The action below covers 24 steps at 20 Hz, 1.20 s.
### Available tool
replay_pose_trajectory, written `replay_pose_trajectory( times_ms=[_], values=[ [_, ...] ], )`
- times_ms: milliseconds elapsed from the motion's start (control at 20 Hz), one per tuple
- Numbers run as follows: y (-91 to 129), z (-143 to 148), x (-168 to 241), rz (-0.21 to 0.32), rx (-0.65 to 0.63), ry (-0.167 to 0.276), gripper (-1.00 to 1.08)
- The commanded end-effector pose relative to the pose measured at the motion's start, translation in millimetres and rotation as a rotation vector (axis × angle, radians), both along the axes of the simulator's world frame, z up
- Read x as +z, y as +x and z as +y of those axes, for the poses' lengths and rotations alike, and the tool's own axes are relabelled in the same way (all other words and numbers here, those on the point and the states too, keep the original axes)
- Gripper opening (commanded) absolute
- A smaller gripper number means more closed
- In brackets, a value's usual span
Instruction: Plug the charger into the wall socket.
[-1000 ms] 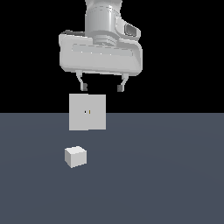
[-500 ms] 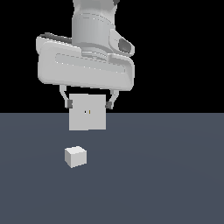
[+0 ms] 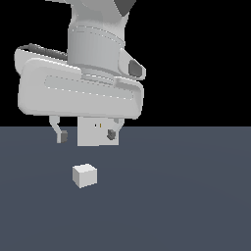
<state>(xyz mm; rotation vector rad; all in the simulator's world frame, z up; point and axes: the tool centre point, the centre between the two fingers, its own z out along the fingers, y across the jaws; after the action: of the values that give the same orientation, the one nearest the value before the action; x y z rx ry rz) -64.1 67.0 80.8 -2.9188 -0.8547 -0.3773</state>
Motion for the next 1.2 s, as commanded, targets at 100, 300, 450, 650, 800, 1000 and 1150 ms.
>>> replay_pose_trajectory(
  times_ms=[100, 300, 450, 650, 800, 1000, 1150],
  values=[
    [-6, 4, -11, -0.018, 0.050, 0.009, 1.00],
    [-10, 7, -16, -0.027, 0.075, 0.013, 1.00],
    [-11, 7, -18, -0.029, 0.083, 0.014, 1.00],
    [-11, 7, -19, -0.027, 0.080, 0.014, 1.00],
    [-11, 6, -25, -0.027, 0.081, 0.014, 1.00],
    [-12, 6, -39, -0.027, 0.082, 0.013, 1.00],
    [-12, 7, -53, -0.028, 0.084, 0.012, 1.00]
  ],
)
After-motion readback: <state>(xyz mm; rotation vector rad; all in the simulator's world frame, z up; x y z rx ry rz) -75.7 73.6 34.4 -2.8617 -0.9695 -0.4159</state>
